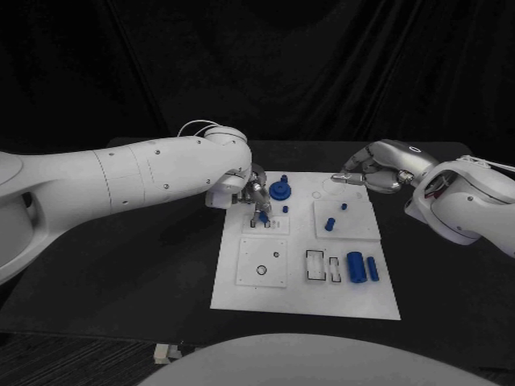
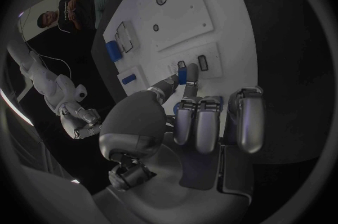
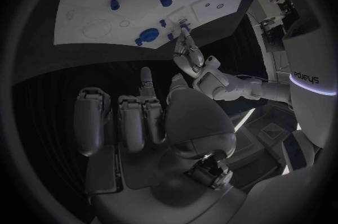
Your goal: Assemble the parts on the task board
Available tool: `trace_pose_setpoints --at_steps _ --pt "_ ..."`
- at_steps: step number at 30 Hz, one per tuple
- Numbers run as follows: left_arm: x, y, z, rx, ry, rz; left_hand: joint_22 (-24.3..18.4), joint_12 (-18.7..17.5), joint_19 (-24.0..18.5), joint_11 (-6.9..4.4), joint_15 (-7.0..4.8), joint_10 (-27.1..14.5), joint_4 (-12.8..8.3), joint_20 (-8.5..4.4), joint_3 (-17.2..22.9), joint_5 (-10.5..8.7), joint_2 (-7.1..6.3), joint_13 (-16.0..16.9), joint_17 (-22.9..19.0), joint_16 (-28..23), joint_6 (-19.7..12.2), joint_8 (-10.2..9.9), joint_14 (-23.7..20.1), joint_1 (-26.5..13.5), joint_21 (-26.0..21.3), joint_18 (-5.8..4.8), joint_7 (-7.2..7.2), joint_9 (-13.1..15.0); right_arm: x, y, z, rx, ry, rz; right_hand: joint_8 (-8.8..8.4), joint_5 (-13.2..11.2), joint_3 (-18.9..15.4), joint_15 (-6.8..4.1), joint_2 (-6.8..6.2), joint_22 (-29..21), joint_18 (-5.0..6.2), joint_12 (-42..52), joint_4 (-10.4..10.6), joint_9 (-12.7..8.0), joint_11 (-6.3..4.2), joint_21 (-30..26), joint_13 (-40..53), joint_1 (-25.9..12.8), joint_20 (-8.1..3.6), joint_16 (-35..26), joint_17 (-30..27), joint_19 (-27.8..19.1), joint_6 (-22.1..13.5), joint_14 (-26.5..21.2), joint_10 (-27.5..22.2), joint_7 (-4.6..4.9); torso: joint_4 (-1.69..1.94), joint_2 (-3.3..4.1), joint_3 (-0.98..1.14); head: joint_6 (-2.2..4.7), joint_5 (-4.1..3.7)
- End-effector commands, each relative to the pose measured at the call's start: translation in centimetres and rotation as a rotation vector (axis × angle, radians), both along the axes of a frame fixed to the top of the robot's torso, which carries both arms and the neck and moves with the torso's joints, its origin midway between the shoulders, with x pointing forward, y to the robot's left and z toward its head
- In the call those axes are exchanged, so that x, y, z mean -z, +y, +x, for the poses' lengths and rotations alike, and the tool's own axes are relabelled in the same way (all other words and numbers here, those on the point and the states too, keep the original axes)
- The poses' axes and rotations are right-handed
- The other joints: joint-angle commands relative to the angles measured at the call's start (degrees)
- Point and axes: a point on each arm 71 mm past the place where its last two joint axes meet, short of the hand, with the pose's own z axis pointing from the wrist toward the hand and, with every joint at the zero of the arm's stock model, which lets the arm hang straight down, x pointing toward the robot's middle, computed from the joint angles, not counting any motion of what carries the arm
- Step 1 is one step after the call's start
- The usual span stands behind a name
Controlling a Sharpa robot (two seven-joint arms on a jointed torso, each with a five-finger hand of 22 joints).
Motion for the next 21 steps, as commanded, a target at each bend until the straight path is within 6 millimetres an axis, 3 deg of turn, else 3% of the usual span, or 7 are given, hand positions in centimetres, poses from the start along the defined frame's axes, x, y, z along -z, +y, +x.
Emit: trace_pose_setpoints --at_steps 1,21 --pt "0.07 -0.31 -0.13 0.008 0.002 -0.009 4.78 0.2 -0.51 0.05 -0.15 6.19 -1.42 0.01 1.67 -0.26 0.35 14.98 15.09 0.15 -0.31 0.23 5.85 -0.36 -0.33 0.89 -0.04 0.1 0.17 -0.13 -0.05 0.014 0.007 -0.004 0.29 0.27 -0.32 0.39 0.13 12.02 0.94 0.2 -0.13 0.08 0.43 -0.37 15.06 0.63 0.36 0.17 15.1 1.13 0.47 6.16 5.97 0.06 0.0 0.0 0.0 -0.01 -0.03" --pt "0.37 -0.34 -0.21 0.01 0.01 -0.007 4.3 0.2 -0.88 0.09 -0.12 6.19 -0.27 0.04 1.18 -2.7 0.21 14.98 15.09 0.15 -0.64 0.25 5.85 -0.8 -1.02 1.04 -0.01 0.75 0.34 -0.35 -0.15 0.02 0.009 -0.004 0.29 0.29 -0.36 0.39 0.14 11.99 0.96 0.2 -0.13 0.09 0.44 -0.43 15.06 0.7 0.36 0.17 15.1 1.09 0.47 6.16 5.97 0.06 0.0 0.01 0.0 -0.01 -0.01"
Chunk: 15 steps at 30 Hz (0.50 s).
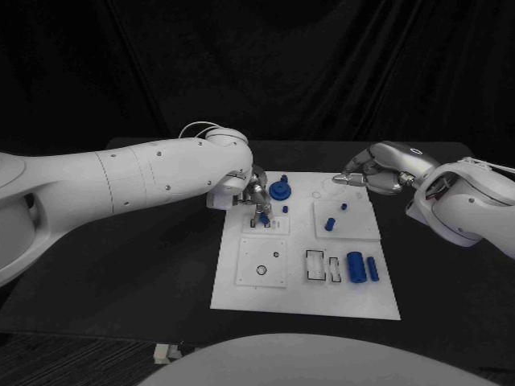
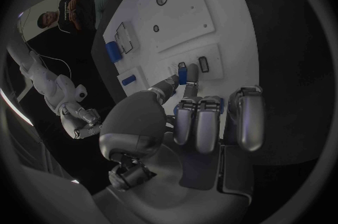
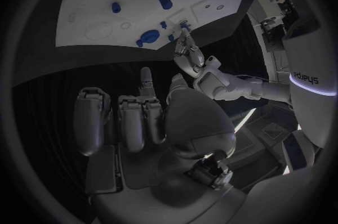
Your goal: Assemble the parts on the task board
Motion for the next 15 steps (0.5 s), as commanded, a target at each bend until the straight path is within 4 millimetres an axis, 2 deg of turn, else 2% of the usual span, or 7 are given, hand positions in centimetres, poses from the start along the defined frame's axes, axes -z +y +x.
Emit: trace_pose_setpoints --at_steps 1,15 --pt "0.11 -0.21 -0.12 0.008 0.006 -0.007 4.19 0.2 -0.57 0.08 -0.12 6.19 -0.15 0.04 0.46 -0.35 -0.04 14.98 15.1 0.15 -0.16 0.24 5.85 -0.57 -0.3 1.07 -0.13 0.09 0.12 -0.09 -0.03 0.014 0.004 -0.003 0.29 0.29 -0.36 0.39 -0.08 12.0 0.96 0.2 -0.13 0.1 0.44 -0.2 15.07 0.47 0.36 0.17 15.1 1.09 0.47 6.16 5.97 0.06 0.01 0.03 0.01 -0.01 0.04" --pt "0.24 -0.18 -0.21 0.011 0.012 -0.005 3.92 0.2 -0.79 0.08 -0.12 6.19 -0.07 0.05 0.42 -0.45 -0.06 14.98 15.1 0.15 -0.22 0.21 5.85 -0.59 -0.57 1.15 -0.13 0.12 0.22 -0.13 -0.03 0.017 0.009 -0.006 0.3 0.34 -0.45 0.39 -0.05 11.98 0.98 0.2 -0.12 0.11 0.45 -0.27 15.07 0.63 0.36 0.17 15.1 1.06 0.49 6.16 5.97 0.05 0.01 0.0 0.0 -0.01 0.11"
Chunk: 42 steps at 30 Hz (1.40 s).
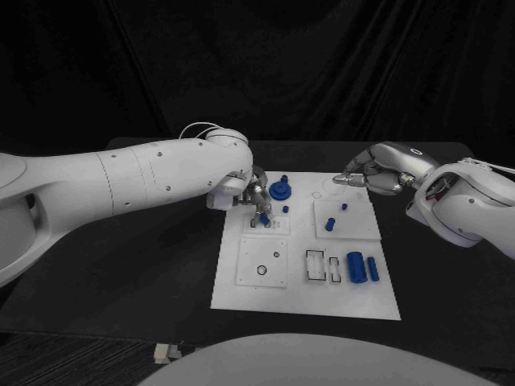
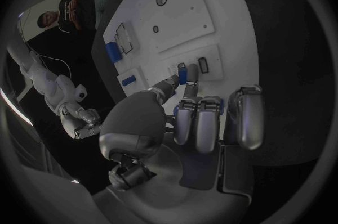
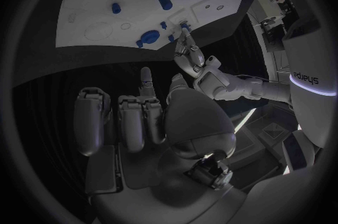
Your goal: Assemble the parts on the task board
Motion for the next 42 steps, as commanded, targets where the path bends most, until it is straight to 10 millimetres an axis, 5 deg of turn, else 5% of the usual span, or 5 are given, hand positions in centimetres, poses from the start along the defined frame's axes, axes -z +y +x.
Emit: trace_pose_setpoints --at_steps 1,25,42 --pt "0.12 -0.21 -0.17 0.011 0.009 -0.006 3.82 0.2 -0.46 0.07 -0.12 6.18 -0.05 0.05 0.42 -0.36 0.03 14.98 15.05 0.15 -0.13 0.21 5.85 -0.5 -0.44 1.18 -0.23 0.06 0.14 -0.12 -0.01 0.016 0.007 -0.005 0.3 0.34 -0.29 0.39 -0.05 11.94 0.97 0.2 0.04 0.05 0.45 -0.27 15.08 0.63 0.36 0.17 15.1 1.06 0.49 6.16 5.97 0.05 0.0 -0.01 0.0 -0.01 0.01" --pt "0.38 -0.17 -0.32 0.015 0.018 -0.005 3.19 0.2 -1.0 0.15 -0.05 6.18 0.5 0.1 0.22 -0.74 -0.01 14.98 15.05 0.15 -0.38 0.06 5.85 -0.63 -1.22 1.36 -0.14 0.26 0.29 -0.25 0.15 0.024 0.016 -0.014 0.3 0.42 -0.38 0.4 0.02 11.81 1.06 0.2 0.04 0.06 0.46 -0.63 15.08 0.8 0.36 0.17 15.1 0.87 0.5 6.16 5.97 0.05 -0.02 0.01 -0.01 -0.01 0.07" --pt "0.56 -0.23 -0.36 0.015 0.021 -0.006 3.06 0.16 -1.1 0.38 0.15 6.15 6.8 0.3 -4.63 -4.99 -0.75 14.93 15.05 0.15 -0.23 -0.71 5.85 -4.3 -2.09 1.44 0.11 0.66 0.33 -0.37 0.16 0.028 0.019 -0.016 0.3 0.44 -0.4 0.4 0.04 11.79 1.07 0.2 0.04 0.06 0.47 -0.69 15.08 0.85 0.36 0.17 15.1 0.84 0.5 6.16 5.97 0.05 -0.01 0.0 0.0 -0.01 0.01"
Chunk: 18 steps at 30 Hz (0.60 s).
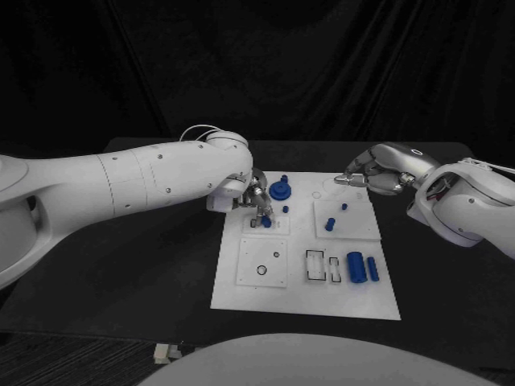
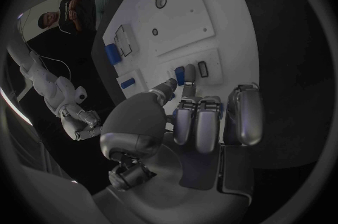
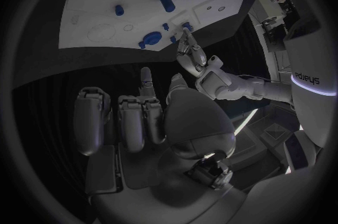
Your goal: Assemble the parts on the task board
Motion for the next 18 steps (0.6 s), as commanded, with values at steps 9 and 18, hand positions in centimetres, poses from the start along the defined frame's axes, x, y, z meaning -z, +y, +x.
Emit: trace_pose_setpoints --at_steps 9,18 --pt "0.18 -0.25 -0.15 0.012 0.011 -0.007 3.0 -0.01 -0.55 0.42 0.18 6.02 1.11 0.12 -0.59 -0.73 -0.05 14.75 15.07 0.15 0.28 -0.48 5.85 -1.07 -0.61 0.53 0.22 0.07 0.16 -0.15 0.0 0.016 0.01 -0.008 0.3 0.2 -0.4 0.4 0.04 11.82 1.08 0.2 0.04 0.09 0.47 -0.33 15.09 0.39 0.36 0.17 15.1 0.84 0.5 6.16 5.97 0.05 -0.01 0.0 0.0 -0.01 0.07" --pt "0.25 -0.22 -0.16 0.012 0.013 -0.006 2.8 -0.23 -0.72 0.43 0.19 5.86 1.31 0.13 -0.82 -0.85 -0.13 14.54 15.07 0.15 0.25 -0.56 5.85 -1.12 -0.85 0.59 0.24 0.06 0.18 -0.13 0.0 0.015 0.011 -0.008 0.3 0.2 -0.4 0.4 0.04 11.82 1.08 0.2 0.04 0.09 0.47 -0.33 15.09 0.39 0.36 0.17 15.1 0.84 0.5 6.16 5.97 0.05 0.0 0.0 0.01 -0.01 0.13"
